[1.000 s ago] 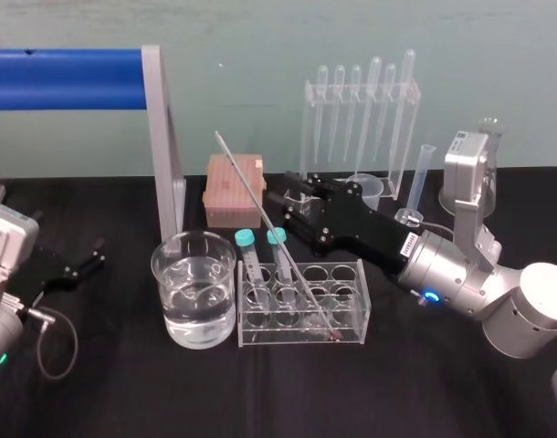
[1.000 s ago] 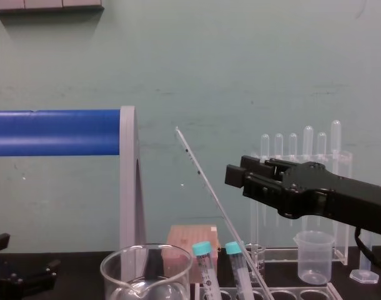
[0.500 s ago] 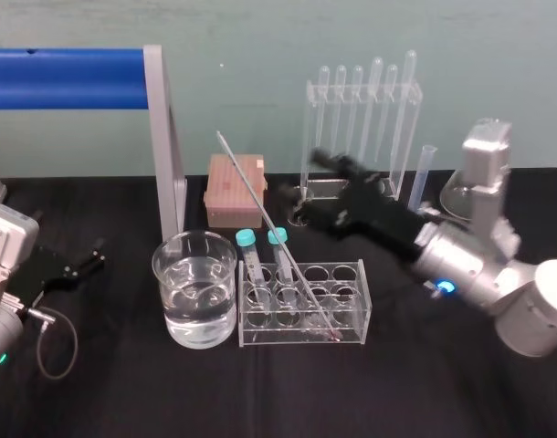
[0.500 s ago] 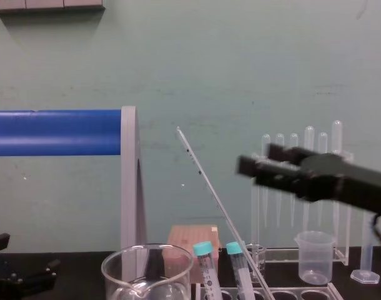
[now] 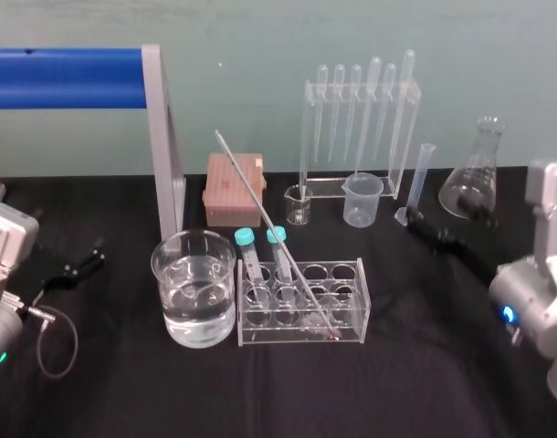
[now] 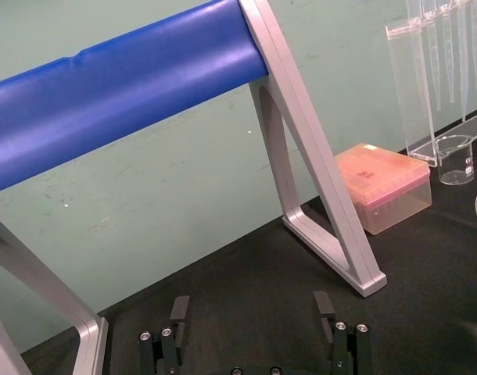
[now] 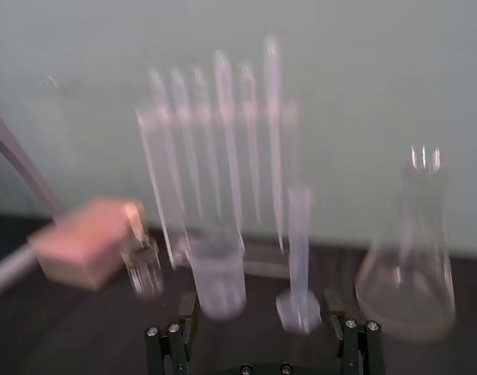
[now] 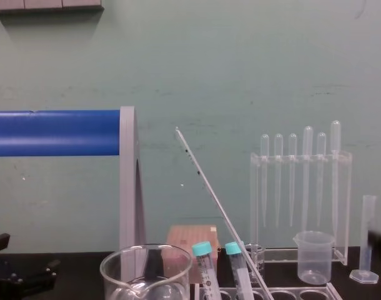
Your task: Hold the thermometer with one hand and immerse one end into the beaker, then reinsert it into the test tube rack.
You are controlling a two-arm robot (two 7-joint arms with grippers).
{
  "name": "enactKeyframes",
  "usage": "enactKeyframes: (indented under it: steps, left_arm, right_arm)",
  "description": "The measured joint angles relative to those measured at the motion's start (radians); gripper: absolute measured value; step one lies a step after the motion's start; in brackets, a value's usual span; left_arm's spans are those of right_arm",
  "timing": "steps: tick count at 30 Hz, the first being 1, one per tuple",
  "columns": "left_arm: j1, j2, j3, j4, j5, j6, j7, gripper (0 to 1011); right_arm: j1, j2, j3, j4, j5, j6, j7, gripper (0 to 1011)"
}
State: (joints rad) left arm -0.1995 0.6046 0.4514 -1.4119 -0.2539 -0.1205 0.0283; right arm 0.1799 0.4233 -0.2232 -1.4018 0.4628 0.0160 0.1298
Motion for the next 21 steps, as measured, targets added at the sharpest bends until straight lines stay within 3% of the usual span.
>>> enactKeyframes:
  steps: [6, 21]
  left_arm:
    - [0.000, 0.000, 0.000, 0.000, 0.000, 0.000, 0.000, 1008]
    - [0.000, 0.000, 0.000, 0.000, 0.000, 0.000, 0.000, 1008]
  right_arm:
    - [-0.017, -0.023, -0.007, 0.019, -0.019, 0.059, -0.026, 1003]
    - [-0.013, -0.032, -0.008, 0.029, -0.035, 0.067, -0.026, 1003]
